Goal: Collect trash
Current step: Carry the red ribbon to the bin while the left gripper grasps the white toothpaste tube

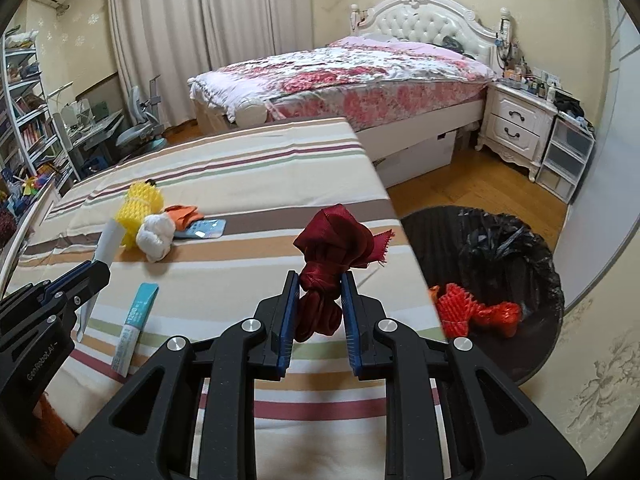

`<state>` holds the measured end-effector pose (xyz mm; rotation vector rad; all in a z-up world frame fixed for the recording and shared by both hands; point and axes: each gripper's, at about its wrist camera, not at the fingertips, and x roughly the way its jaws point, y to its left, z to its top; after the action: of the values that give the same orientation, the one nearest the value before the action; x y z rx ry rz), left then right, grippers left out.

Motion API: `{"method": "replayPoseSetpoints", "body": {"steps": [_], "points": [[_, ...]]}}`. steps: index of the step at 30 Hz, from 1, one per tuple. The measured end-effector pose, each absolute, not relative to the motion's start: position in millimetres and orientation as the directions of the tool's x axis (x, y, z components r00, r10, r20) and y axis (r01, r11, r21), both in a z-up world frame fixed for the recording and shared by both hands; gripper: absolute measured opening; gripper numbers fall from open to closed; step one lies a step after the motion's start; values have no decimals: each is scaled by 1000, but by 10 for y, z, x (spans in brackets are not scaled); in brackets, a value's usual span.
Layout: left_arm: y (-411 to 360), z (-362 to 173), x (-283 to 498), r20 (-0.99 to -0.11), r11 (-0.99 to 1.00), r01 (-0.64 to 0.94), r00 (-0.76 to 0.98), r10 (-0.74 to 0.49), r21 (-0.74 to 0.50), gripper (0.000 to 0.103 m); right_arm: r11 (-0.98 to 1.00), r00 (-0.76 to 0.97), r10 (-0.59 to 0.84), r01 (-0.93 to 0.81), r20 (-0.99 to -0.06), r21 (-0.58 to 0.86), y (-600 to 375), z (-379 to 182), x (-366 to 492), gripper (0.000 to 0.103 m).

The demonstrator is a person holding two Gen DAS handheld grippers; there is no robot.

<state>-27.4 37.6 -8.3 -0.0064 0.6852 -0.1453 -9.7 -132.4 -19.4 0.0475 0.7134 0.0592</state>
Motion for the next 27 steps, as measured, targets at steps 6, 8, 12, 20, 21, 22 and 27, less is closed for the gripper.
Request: {"method": "replayPoseSetpoints", "body": {"steps": [6,8,12,20,21,22,27], "points": [[-116,1,-59,-606,970,235,764,-220,-57,16,995,765,-29,84,-643,56,-1794,-174,21,21],[-234,10,35,-607,963,261,756,-245,-64,16,991,765,-60,120,-641,50,-1937,-179,65,21],[-549,-23,226,-614,946,318,734,-290,-66,16,984,757,-106,174,-645,42,-2177,-230,133,21],[-1019,-151,471,-630,920,389,704,-328,-44,16,967,732,-138,247,-667,70,-2517,-377,250,21],[-1072,-170,510,-634,919,393,701,-327,-40,16,965,729,-140,252,-669,72,-2541,-394,261,21],[-1100,-183,537,-637,917,396,698,-327,-38,16,964,727,-144,257,-671,71,-2563,-412,278,21],[-1270,-256,642,-650,914,405,690,-319,-19,16,958,715,-168,281,-679,59,-2623,-469,323,21]]}}
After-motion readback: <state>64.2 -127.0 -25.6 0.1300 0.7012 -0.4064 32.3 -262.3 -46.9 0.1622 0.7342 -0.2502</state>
